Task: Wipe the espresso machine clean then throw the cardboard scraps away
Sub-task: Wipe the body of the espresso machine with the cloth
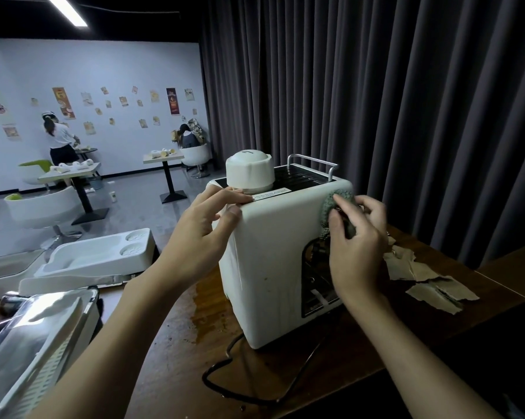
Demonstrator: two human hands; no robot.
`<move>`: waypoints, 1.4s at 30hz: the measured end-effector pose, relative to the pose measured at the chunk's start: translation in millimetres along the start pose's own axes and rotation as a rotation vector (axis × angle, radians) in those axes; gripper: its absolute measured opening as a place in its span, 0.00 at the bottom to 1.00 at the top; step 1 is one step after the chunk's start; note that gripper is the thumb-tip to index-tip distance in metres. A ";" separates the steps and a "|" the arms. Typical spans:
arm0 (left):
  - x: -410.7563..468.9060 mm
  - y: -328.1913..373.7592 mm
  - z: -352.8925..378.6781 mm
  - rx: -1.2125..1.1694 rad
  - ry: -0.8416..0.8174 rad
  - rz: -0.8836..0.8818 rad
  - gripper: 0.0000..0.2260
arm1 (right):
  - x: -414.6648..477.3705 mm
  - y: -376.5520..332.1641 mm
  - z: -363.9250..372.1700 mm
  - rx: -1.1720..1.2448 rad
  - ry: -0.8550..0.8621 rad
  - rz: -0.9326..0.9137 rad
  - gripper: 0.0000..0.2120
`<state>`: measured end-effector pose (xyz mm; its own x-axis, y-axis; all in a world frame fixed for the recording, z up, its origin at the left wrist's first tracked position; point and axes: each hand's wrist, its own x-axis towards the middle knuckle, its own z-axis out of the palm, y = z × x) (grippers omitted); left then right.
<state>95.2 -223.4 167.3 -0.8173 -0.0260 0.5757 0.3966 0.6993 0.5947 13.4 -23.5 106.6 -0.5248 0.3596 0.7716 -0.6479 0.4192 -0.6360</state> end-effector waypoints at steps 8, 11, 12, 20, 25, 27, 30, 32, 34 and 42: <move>-0.4 -2.2 2.1 -0.015 0.027 0.063 0.11 | -65.3 -48.3 18.9 0.048 -0.186 -0.256 0.13; -0.7 -2.0 1.9 -0.016 0.020 0.062 0.12 | -71.2 -42.5 17.9 0.030 -0.284 -0.419 0.12; -0.9 -1.8 1.8 -0.017 0.019 0.061 0.12 | -66.7 -37.5 17.0 0.031 -0.287 -0.428 0.12; -1.9 2.9 0.7 0.015 -0.006 0.026 0.10 | -5.7 12.5 2.0 0.029 -0.019 -0.025 0.12; -2.2 2.4 1.1 0.032 -0.005 0.024 0.10 | 1.0 15.5 0.9 0.113 0.058 0.159 0.12; -2.7 2.0 2.1 0.029 0.000 0.025 0.09 | -7.4 9.8 7.4 0.140 0.089 0.209 0.13; -2.8 1.4 2.8 0.021 0.006 0.034 0.10 | -33.0 -6.3 17.3 0.144 0.080 0.171 0.15; -3.2 -0.1 3.6 0.008 0.010 0.045 0.10 | -53.6 -18.5 19.5 0.140 0.022 0.069 0.15; -5.5 -3.4 3.9 -0.006 0.011 0.066 0.10 | -66.9 -25.1 16.7 0.125 -0.061 -0.043 0.15; -8.0 -14.3 2.0 -0.006 -0.040 0.074 0.13 | -39.5 -6.2 15.4 0.105 0.063 0.062 0.13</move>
<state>95.2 -231.8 153.0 -0.8016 0.0547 0.5953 0.4592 0.6940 0.5545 29.6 -53.2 80.2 -0.5324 0.4350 0.7262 -0.6712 0.3058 -0.6752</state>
